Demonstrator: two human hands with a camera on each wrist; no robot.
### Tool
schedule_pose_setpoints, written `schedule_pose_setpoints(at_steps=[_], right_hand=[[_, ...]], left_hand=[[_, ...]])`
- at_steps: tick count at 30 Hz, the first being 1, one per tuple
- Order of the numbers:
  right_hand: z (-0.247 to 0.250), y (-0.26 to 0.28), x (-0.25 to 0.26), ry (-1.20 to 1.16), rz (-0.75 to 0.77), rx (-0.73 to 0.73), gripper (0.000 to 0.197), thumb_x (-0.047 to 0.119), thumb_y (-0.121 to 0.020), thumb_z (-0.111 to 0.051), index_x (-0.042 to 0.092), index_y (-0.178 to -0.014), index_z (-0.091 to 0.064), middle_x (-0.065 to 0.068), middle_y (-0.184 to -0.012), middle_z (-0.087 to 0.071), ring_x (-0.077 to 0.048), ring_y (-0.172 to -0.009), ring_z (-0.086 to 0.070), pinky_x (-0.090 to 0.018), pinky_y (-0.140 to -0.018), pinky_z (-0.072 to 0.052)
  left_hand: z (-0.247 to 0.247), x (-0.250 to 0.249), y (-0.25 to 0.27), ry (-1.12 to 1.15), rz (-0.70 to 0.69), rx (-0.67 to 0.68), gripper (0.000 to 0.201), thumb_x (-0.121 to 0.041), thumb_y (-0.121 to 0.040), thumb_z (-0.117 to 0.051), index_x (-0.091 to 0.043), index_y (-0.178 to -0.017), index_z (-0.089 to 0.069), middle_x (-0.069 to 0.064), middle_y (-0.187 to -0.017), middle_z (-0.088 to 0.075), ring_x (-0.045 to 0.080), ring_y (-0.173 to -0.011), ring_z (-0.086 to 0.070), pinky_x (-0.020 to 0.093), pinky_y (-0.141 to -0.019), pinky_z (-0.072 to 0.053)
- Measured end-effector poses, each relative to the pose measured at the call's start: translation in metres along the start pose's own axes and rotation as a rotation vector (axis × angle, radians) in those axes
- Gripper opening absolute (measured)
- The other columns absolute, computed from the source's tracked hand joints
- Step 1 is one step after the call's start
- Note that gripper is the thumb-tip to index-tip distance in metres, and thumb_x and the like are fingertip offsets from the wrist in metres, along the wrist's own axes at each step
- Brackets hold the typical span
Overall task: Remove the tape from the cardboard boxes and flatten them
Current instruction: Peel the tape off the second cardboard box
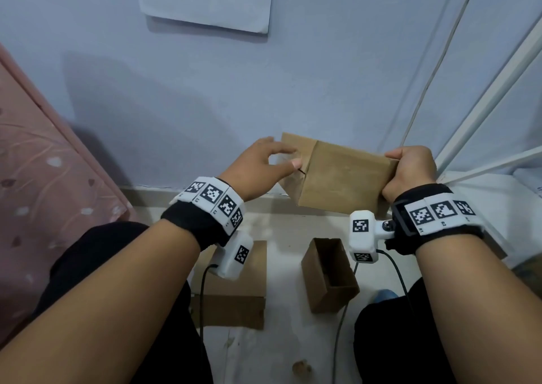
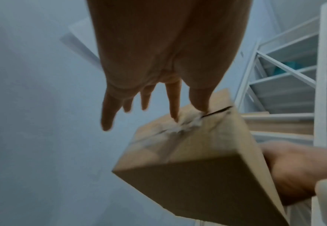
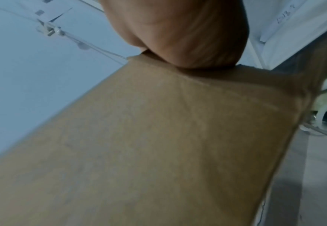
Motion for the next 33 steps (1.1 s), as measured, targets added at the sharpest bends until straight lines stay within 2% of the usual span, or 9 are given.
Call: schedule_pose_setpoints(at_steps=[3, 7, 12, 16, 21, 23, 26, 28, 33], right_hand=[[0.006, -0.005, 0.005, 0.030, 0.059, -0.050, 0.016, 0.014, -0.056, -0.058, 0.015, -0.043, -0.068, -0.008, -0.087, -0.070, -0.032, -0.085, -0.070, -0.046, -0.081, -0.061], [0.006, -0.006, 0.002, 0.024, 0.041, -0.058, 0.013, 0.012, -0.062, -0.059, 0.013, -0.050, -0.066, -0.008, -0.084, -0.068, -0.031, -0.079, -0.068, -0.044, -0.080, -0.061], [0.005, -0.006, 0.000, 0.007, 0.017, -0.031, 0.016, 0.013, -0.059, -0.060, 0.014, -0.044, -0.063, -0.006, -0.078, -0.064, -0.029, -0.074, -0.064, -0.040, -0.074, -0.057], [0.005, -0.001, 0.003, -0.035, 0.026, -0.033, 0.012, 0.008, -0.073, -0.059, 0.014, -0.063, -0.062, -0.006, -0.074, -0.062, -0.027, -0.067, -0.061, -0.035, -0.069, -0.055], [0.007, -0.004, 0.014, -0.096, 0.153, -0.052, 0.029, -0.002, -0.087, -0.049, 0.015, -0.084, -0.072, -0.018, -0.120, -0.068, -0.024, -0.083, -0.060, -0.030, -0.078, -0.058], [0.016, -0.009, 0.015, -0.128, 0.157, -0.098, 0.032, -0.004, -0.093, -0.049, 0.014, -0.092, -0.075, -0.008, -0.113, -0.068, -0.020, -0.080, -0.057, -0.017, -0.066, -0.054], [0.019, -0.004, 0.019, -0.009, 0.188, -0.121, 0.023, 0.005, -0.093, -0.056, 0.013, -0.074, -0.067, -0.020, -0.116, -0.070, -0.023, -0.076, -0.060, -0.032, -0.070, -0.056], [0.032, -0.002, 0.020, -0.018, 0.178, -0.236, 0.019, 0.007, -0.087, -0.062, 0.013, -0.072, -0.072, -0.010, -0.092, -0.068, -0.029, -0.081, -0.065, -0.033, -0.070, -0.054], [0.025, -0.004, 0.013, -0.179, 0.132, -0.123, 0.037, 0.002, -0.098, -0.044, 0.003, -0.124, -0.071, -0.014, -0.122, -0.067, -0.040, -0.124, -0.062, -0.042, -0.103, -0.052]], left_hand=[[-0.003, 0.009, -0.007, 0.081, 0.015, -0.062, 0.022, -0.022, -0.097, -0.068, -0.013, -0.116, -0.074, 0.002, -0.113, -0.072, 0.019, -0.106, -0.068, 0.041, -0.101, -0.054], [-0.006, 0.014, -0.010, 0.272, 0.052, -0.079, 0.009, -0.005, -0.094, -0.068, -0.007, -0.103, -0.071, 0.002, -0.088, -0.066, 0.012, -0.080, -0.067, 0.027, -0.076, -0.062], [-0.006, 0.013, -0.006, 0.439, 0.091, -0.060, 0.014, 0.005, -0.091, -0.068, -0.008, -0.092, -0.066, 0.005, -0.079, -0.064, 0.014, -0.068, -0.065, 0.028, -0.072, -0.060], [-0.008, 0.013, -0.004, 0.544, 0.136, -0.030, 0.017, 0.004, -0.092, -0.068, -0.008, -0.102, -0.060, 0.008, -0.080, -0.068, 0.016, -0.066, -0.067, 0.027, -0.071, -0.060], [-0.011, 0.007, -0.002, 0.557, 0.108, -0.019, 0.024, 0.010, -0.093, -0.063, -0.003, -0.110, -0.053, 0.006, -0.071, -0.066, 0.010, -0.055, -0.066, 0.020, -0.062, -0.058], [-0.011, 0.007, -0.002, 0.534, 0.093, -0.026, 0.024, 0.010, -0.092, -0.064, -0.004, -0.109, -0.052, 0.006, -0.073, -0.066, 0.011, -0.057, -0.066, 0.020, -0.063, -0.058], [-0.011, 0.005, -0.002, 0.553, 0.079, -0.040, 0.023, 0.009, -0.092, -0.065, -0.004, -0.106, -0.053, 0.008, -0.077, -0.065, 0.014, -0.059, -0.065, 0.022, -0.064, -0.059], [-0.012, 0.004, -0.002, 0.560, 0.072, -0.033, 0.020, 0.009, -0.091, -0.066, -0.004, -0.103, -0.057, 0.010, -0.078, -0.064, 0.017, -0.060, -0.065, 0.022, -0.064, -0.059], [-0.013, 0.008, -0.004, 0.493, 0.054, -0.043, 0.011, 0.007, -0.093, -0.064, -0.002, -0.097, -0.068, 0.012, -0.090, -0.053, 0.015, -0.064, -0.061, 0.020, -0.068, -0.057]])
Point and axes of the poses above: each hand's wrist, its own y-axis away from the middle knuckle, its own z-axis out of the back of the hand, x = y × z, the point moved 10 cm from there along -y, towards the middle knuckle
